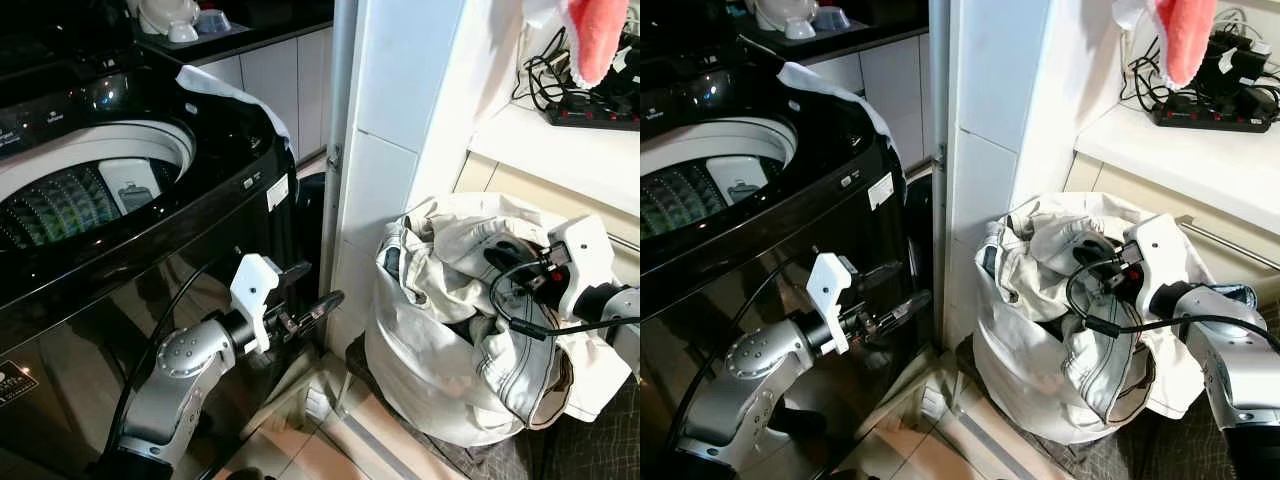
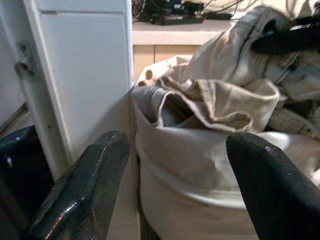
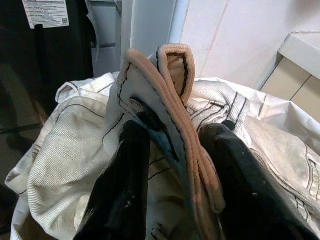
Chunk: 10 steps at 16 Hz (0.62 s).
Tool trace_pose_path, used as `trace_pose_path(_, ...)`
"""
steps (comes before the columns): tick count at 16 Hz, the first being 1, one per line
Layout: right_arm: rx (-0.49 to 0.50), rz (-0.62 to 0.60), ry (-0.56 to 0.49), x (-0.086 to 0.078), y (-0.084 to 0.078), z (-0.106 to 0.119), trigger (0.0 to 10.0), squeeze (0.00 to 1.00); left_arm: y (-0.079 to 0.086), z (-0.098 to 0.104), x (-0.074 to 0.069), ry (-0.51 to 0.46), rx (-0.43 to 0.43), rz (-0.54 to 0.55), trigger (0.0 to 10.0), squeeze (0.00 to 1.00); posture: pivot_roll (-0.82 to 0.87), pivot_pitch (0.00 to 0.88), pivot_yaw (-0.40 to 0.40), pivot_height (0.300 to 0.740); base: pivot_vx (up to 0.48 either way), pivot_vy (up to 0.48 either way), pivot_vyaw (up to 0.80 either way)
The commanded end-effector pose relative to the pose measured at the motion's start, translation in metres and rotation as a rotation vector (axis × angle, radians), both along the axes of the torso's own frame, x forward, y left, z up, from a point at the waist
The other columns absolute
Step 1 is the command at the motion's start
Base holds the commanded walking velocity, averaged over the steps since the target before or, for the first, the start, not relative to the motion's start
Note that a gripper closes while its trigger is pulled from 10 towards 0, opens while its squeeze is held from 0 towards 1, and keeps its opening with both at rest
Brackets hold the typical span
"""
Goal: Clothes washing
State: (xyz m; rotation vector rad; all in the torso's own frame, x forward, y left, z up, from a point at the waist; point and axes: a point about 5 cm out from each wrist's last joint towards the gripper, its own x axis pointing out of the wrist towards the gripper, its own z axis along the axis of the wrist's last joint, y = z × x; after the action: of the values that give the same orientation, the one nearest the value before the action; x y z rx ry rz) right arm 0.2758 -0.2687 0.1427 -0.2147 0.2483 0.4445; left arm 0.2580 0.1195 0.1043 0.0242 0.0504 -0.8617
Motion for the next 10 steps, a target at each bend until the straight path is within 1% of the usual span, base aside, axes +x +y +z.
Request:
trace_pose_path(1,-0.011,0.014,-0.005,0.0012,0.0011,0.0011,0.0,0.00,0.0036,0.0000,0.0009,-0.015,0.014,0.008,10.0,0.00,-0.02,0.000,-0.015,0.740,0.000,0.000,0.00)
trace_pose_path(5,-0.002,0.022,0.011,0.0013,0.0005,0.0014,0.0,0.00,0.0000,0.0010,0.0026,-0.038,0.010,0.003,10.0,0.00,-0.02,0.000,-0.022,0.740,0.000,0.000,0.00)
trace_pose_path(8,0.003,0.036,0.016,0.0013,0.0021,0.0024,0.0,0.00,0.0012,-0.0028,0.0027,-0.035,0.030,0.008,10.0,0.00,-0.02,0.000,-0.015,0.740,0.000,0.000,0.00)
trace_pose_path(9,0.007,0.037,0.017,0.0012,0.0019,0.0024,0.0,0.00,0.0022,-0.0049,0.0036,-0.038,0.062,0.013,10.0,0.00,-0.02,0.000,-0.014,0.740,0.000,0.000,0.00)
trace_pose_path(10,0.007,0.038,0.018,0.0012,0.0017,0.0024,0.0,0.00,0.0025,-0.0053,0.0043,-0.041,0.070,0.015,10.0,0.00,-0.02,0.000,-0.013,0.740,0.000,0.000,0.00)
